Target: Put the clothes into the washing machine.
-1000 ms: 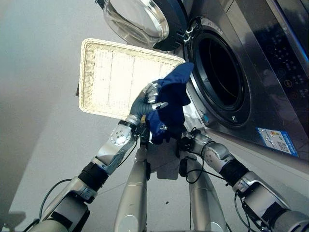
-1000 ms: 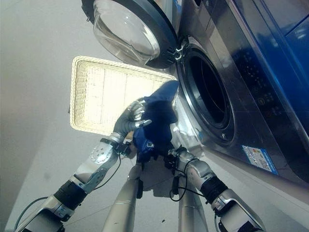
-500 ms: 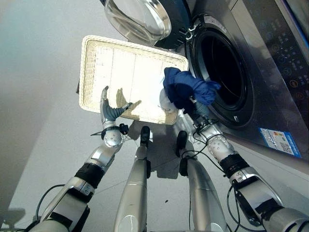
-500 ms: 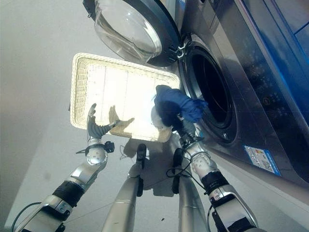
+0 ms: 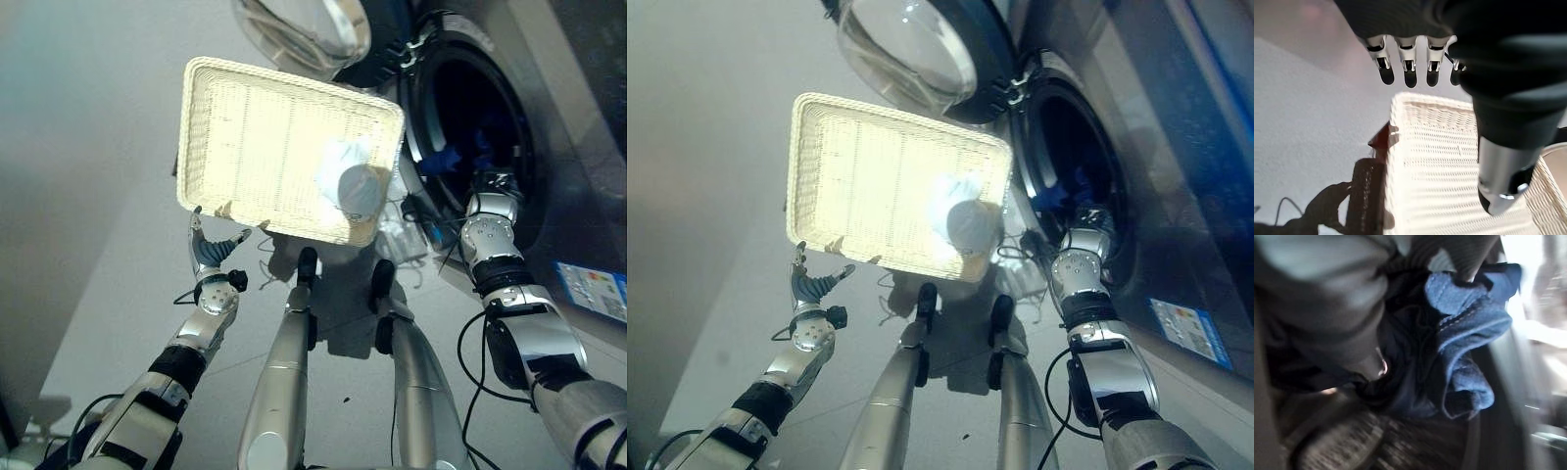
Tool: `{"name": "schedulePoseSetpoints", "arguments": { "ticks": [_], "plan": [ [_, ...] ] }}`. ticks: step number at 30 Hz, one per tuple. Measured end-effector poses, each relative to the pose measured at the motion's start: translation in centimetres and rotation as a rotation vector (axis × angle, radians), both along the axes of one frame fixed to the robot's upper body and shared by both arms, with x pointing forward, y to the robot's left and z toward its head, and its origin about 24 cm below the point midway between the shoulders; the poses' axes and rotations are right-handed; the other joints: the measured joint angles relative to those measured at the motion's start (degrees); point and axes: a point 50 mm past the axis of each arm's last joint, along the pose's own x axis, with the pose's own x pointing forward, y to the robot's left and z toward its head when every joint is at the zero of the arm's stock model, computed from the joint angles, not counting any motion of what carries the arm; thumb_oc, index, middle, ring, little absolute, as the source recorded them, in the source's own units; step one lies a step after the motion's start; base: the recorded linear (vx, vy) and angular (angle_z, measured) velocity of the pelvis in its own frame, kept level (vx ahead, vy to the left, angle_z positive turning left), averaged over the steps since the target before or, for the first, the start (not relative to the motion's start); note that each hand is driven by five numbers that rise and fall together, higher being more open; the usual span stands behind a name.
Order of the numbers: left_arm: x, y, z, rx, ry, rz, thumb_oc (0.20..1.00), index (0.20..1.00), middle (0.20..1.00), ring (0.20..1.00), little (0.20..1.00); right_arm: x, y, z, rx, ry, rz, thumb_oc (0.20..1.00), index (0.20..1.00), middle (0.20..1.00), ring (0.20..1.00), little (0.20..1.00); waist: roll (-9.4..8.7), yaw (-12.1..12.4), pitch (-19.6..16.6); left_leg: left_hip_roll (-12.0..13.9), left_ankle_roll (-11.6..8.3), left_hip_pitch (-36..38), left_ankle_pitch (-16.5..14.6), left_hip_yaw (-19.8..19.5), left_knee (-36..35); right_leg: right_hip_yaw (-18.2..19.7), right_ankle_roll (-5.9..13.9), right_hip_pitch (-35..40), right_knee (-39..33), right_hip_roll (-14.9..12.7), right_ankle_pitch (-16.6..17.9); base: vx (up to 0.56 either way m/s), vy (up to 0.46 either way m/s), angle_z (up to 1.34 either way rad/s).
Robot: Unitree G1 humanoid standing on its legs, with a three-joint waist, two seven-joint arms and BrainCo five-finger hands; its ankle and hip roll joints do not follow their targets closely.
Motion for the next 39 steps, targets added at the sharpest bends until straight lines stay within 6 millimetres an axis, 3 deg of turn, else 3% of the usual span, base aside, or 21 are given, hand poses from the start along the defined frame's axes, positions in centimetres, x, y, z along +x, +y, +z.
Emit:
{"name": "schedulePoseSetpoints", "arguments": {
  "ticks": [2, 6, 7, 8, 9, 10, 12, 16, 18, 21, 26, 28, 32, 39],
  "plan": [
    [-0.2, 0.4, -0.2, 0.027, 0.016, -0.008, 1.0, 1.0, 1.0, 1.0, 1.0, -0.7, -1.2, 0.5, 0.142, 0.023, -0.104, 0.2, 0.2, 0.2, 0.2, 0.2, -0.01, 0.62, 0.06, -0.43, 0.56, -0.83, -0.56, 0.03, 0.88, -0.1, 0.45, -0.38, 0.0, -0.37, -0.11, 0.02, -0.022, 0.05],
    [-0.7, 0.7, -0.5, 0.014, 0.034, -0.015, 1.0, 1.0, 1.0, 1.0, 1.0, -1.7, -2.4, 0.0, 0.286, 0.119, -0.152, 0.2, 0.2, 0.2, 0.2, 0.2, -0.23, 0.81, 0.21, -1.49, 2.36, -1.18, -1.87, 1.39, 2.89, 0.36, 1.86, -0.23, 0.89, -2.0, -0.98, 0.04, -0.007, 0.06],
    [-0.8, 0.7, -0.7, 0.014, 0.039, -0.016, 1.0, 1.0, 1.0, 1.0, 1.0, -1.9, -2.5, -0.1, 0.304, 0.122, -0.149, 0.533, 0.533, 0.533, 0.533, 0.533, -0.4, 0.82, 0.3, -1.65, 2.9, -1.18, -2.5, 2.14, 3.6, 0.89, 2.16, -0.11, 1.1, -2.29, -1.12, 0.04, -0.011, -0.07],
    [-0.8, 0.7, -0.7, 0.014, 0.042, -0.018, 1.0, 1.0, 1.0, 1.0, 1.0, -1.9, -2.4, -0.2, 0.318, 0.127, -0.145, 0.627, 0.627, 0.627, 0.627, 0.627, -0.52, 0.74, 0.37, -1.75, 3.2, -1.18, -2.82, 2.42, 4.12, 1.13, 2.27, -0.02, 1.24, -2.47, -1.12, 0.04, -0.014, -0.1],
    [-0.8, 0.7, -0.7, 0.014, 0.044, -0.021, 1.0, 1.0, 1.0, 1.0, 1.0, -1.9, -2.4, -0.4, 0.338, 0.139, -0.142, 0.937, 0.937, 0.937, 0.937, 0.937, -0.57, 0.56, 0.4, -1.83, 3.49, -1.15, -3.22, 2.63, 4.78, 1.22, 2.34, 0.11, 1.57, -2.64, -1.16, 0.05, -0.009, -0.02],
    [-0.7, 0.7, -0.6, 0.015, 0.043, -0.028, 1.0, 1.0, 1.0, 1.0, 1.0, -1.8, -2.2, -0.9, 0.378, 0.134, -0.119, 1.0, 1.0, 1.0, 1.0, 1.0, -0.56, 0.02, 0.39, -2.05, 3.79, -0.82, -3.52, 2.76, 5.41, 1.22, 2.35, 0.75, 1.7, -2.94, -1.17, 0.02, -0.007, 0.04],
    [-0.7, 0.9, -1.1, 0.023, 0.069, -0.029, 1.0, 1.0, 1.0, 1.0, 1.0, -1.1, -2.0, -2.5, 0.449, 0.047, -0.041, 1.0, 1.0, 1.0, 1.0, 1.0, -1.09, -1.41, 0.28, -2.38, 4.34, 1.14, -3.87, 2.74, 5.22, 1.2, 2.46, 2.82, 1.68, -3.34, -1.13, 0.0, -0.005, 0.1],
    [-0.8, 1.1, -1.5, 0.059, 0.102, -0.048, 1.0, 1.0, 1.0, 1.0, 1.0, -0.1, -1.0, -3.5, 0.459, -0.018, 0.089, 1.0, 1.0, 1.0, 1.0, 1.0, -2.32, -3.01, -0.01, -3.3, 5.2, 3.05, -3.88, 4.14, 4.31, 1.29, 4.01, 4.47, 0.97, -4.4, -1.37, -0.01, 0.005, -0.03],
    [-0.8, 1.2, -1.8, 0.061, 0.122, -0.039, 1.0, 1.0, 1.0, 1.0, 1.0, 1.1, 0.7, -3.6, 0.35, -0.046, 0.262, 1.0, 1.0, 1.0, 1.0, 1.0, -2.34, -4.6, -0.02, -3.43, 5.52, 3.05, -3.5, 4.73, 3.59, 1.84, 4.77, 4.38, 0.04, -4.46, -0.74, -0.03, 0.031, -0.14],
    [-1.0, 1.1, -2.6, 0.045, 0.147, -0.029, 1.0, 1.0, 1.0, 1.0, 1.0, 1.4, 1.7, -5.6, 0.208, -0.057, 0.412, 1.0, 1.0, 1.0, 1.0, 1.0, -2.44, -5.8, -0.1, -3.4, 5.38, 2.52, -3.06, 5.66, 2.68, 2.89, 5.16, 3.41, -1.62, -4.04, 0.3, -0.04, 0.041, -0.2],
    [-1.0, 0.6, -3.3, 0.022, 0.167, -0.028, 1.0, 1.0, 1.0, 1.0, 1.0, 1.4, 2.6, -6.7, 0.019, -0.117, 0.518, 1.0, 1.0, 1.0, 1.0, 1.0, -2.39, -7.22, -0.09, -3.14, 5.2, 1.15, -1.93, 5.86, 1.45, 3.16, 4.63, 1.73, -2.5, -3.54, 1.64, -0.03, 0.028, -0.08],
    [-1.2, 0.2, -4.0, 0.001, 0.188, -0.021, 1.0, 1.0, 1.0, 1.0, 1.0, 1.6, 3.1, -7.1, -0.267, 0.041, 0.544, 1.0, 1.0, 1.0, 1.0, 1.0, -2.17, -6.88, -0.14, -2.65, 4.8, 1.28, -1.29, 6.07, 0.08, 3.24, 4.06, 1.53, -3.37, -3.0, 2.08, -0.08, 0.077, -0.05],
    [-1.5, 0.1, -5.3, -0.032, 0.236, 0.008, 1.0, 1.0, 1.0, 1.0, 1.0, 1.3, 3.0, -7.2, -0.68, 0.303, 0.469, 1.0, 1.0, 1.0, 1.0, 1.0, -1.64, -5.71, -0.05, -2.28, 4.44, 0.31, -0.72, 6.33, -0.96, 3.35, 3.59, -0.11, -3.55, -2.59, 2.47, -0.05, 0.046, -0.04],
    [-2.1, 0.8, -7.0, -0.159, 0.289, 0.107, 1.0, 1.0, 1.0, 1.0, 1.0, 0.4, 2.7, -7.7, -0.95, 0.428, 0.405, 1.0, 1.0, 1.0, 1.0, 1.0, -1.36, -5.61, -0.03, -2.16, 4.27, 0.4, -0.52, 6.4, -1.55, 3.35, 3.4, -0.28, -3.6, -2.45, 2.54, -0.04, 0.066, 0.0]
  ]
}}
